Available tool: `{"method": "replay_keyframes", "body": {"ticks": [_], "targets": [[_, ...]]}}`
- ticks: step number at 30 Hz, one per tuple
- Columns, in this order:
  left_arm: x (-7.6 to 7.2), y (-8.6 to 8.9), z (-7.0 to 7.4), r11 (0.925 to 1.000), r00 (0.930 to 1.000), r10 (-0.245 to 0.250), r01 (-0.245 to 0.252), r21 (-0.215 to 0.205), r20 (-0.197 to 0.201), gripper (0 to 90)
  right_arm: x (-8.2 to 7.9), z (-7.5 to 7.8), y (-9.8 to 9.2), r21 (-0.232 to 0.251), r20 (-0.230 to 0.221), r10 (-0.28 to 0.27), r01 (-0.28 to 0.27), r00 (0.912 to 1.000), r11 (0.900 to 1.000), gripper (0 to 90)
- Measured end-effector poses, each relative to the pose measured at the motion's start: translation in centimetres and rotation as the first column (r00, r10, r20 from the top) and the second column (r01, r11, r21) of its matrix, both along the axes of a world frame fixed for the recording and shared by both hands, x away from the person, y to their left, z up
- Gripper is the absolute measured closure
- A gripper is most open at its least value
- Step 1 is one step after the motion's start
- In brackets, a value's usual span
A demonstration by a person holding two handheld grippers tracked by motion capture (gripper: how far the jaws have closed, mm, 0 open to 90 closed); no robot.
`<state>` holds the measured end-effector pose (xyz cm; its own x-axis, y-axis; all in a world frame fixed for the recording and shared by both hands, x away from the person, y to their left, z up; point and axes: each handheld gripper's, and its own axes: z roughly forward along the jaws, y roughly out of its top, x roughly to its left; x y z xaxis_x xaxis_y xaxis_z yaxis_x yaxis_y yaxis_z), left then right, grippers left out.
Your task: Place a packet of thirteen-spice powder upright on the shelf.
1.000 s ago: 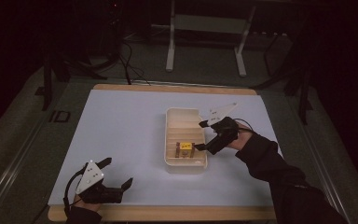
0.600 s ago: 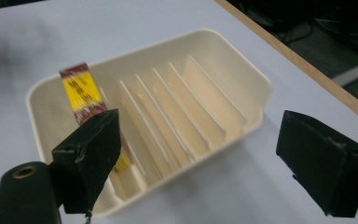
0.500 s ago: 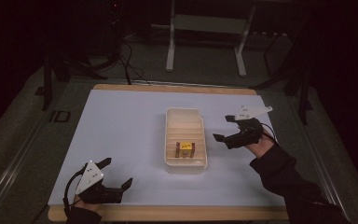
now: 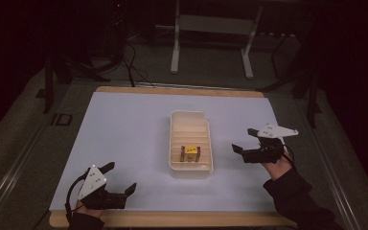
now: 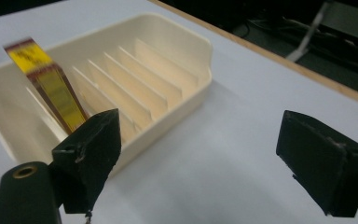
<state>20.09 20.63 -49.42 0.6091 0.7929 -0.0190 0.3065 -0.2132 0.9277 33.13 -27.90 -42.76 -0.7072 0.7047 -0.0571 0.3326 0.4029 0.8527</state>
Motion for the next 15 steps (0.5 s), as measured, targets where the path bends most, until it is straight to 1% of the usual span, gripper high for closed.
{"method": "replay_keyframes", "body": {"ticks": [1, 2, 4, 6, 8, 9, 15], "targets": [[0.0, 0.0, 0.0, 1.0, 1.0, 0.0, 0.0, 0.0, 0.0, 0.0, -0.2, -0.2, -0.2, 0.005, -0.004, -0.003, 0.003, 1.0, 1.0, 13.9], [0.0, 0.0, 0.0, 1.0, 1.0, 0.0, 0.0, 0.0, 0.0, 0.0, -0.8, -0.6, -0.7, 0.016, 0.002, -0.024, 0.024, 0.9997, 1.0, 13.9], [0.0, 0.0, 0.0, 1.0, 1.0, 0.0, 0.0, 0.001, 0.0, 0.0, -1.2, -1.0, -1.2, 0.044, -0.011, -0.026, 0.026, 0.9996, 0.999, 14.0], [0.0, -0.1, 0.0, 1.0, 1.0, 0.0, 0.0, 0.002, 0.001, 0.0, -1.8, -1.3, -1.7, 0.068, 0.007, -0.046, 0.045, 0.9989, 0.997, 13.9], [0.0, 0.0, 0.0, 1.0, 1.0, 0.001, -0.001, 0.002, 0.0, 0.0, -2.3, -1.5, -2.0, 0.077, 0.0, -0.056, 0.056, 0.9984, 0.995, 13.9], [0.0, 0.0, 0.0, 1.0, 1.0, 0.001, -0.001, 0.001, 0.0, 0.0, -2.6, -1.6, -2.2, 0.087, 0.01, -0.07, 0.068, 0.9975, 0.994, 13.9], [0.0, -0.1, 0.0, 1.0, 1.0, -0.001, 0.001, 0.002, 0.001, 0.0, -4.1, -2.0, -2.8, 0.081, 0.023, -0.107, 0.105, 0.994, 0.991, 13.9]]}}
